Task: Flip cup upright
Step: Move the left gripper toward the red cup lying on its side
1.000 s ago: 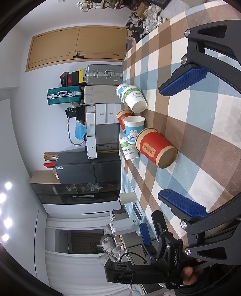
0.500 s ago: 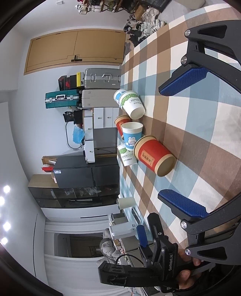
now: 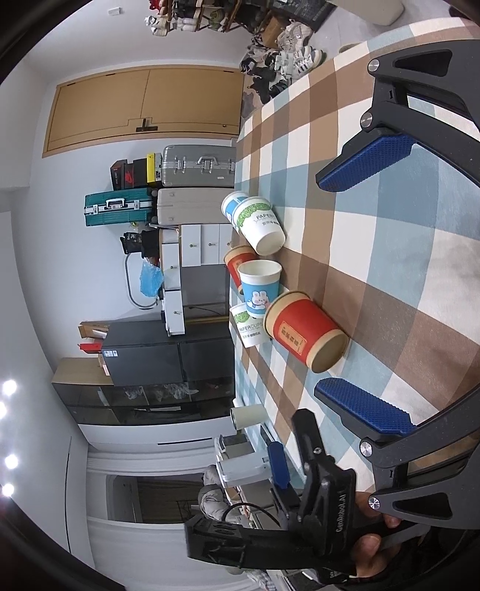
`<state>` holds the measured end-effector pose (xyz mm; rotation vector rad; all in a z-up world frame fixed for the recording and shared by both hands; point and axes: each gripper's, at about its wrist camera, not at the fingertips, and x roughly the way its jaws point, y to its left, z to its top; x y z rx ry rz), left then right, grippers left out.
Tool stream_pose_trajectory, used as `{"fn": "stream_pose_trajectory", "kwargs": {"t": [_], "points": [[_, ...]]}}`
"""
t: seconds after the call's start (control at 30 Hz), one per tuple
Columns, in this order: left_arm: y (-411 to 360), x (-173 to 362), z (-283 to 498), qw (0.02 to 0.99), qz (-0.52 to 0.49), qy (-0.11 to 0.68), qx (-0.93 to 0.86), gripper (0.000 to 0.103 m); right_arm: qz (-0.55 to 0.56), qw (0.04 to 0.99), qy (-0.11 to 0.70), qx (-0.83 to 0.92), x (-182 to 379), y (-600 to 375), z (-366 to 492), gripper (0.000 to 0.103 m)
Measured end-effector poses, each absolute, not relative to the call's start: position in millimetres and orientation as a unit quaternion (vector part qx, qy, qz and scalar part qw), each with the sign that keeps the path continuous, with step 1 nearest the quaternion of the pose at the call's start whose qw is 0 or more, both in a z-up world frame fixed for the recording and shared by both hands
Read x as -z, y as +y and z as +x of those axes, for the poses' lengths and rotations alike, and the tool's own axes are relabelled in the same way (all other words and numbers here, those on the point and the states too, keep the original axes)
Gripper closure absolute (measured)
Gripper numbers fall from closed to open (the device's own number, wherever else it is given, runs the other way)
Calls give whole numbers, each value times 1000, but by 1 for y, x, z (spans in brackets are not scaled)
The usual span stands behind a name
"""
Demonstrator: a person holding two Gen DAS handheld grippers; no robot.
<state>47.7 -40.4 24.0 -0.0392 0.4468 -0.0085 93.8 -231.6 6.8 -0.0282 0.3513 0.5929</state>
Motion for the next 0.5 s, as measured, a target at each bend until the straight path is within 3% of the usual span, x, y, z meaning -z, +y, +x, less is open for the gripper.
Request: {"fn": "stream_pose_trajectory", "kwargs": {"t": [0.5], "points": [[-54, -18, 69, 969, -11, 245, 0, 1, -8, 943, 182, -279, -6, -234, 104, 0]]}}
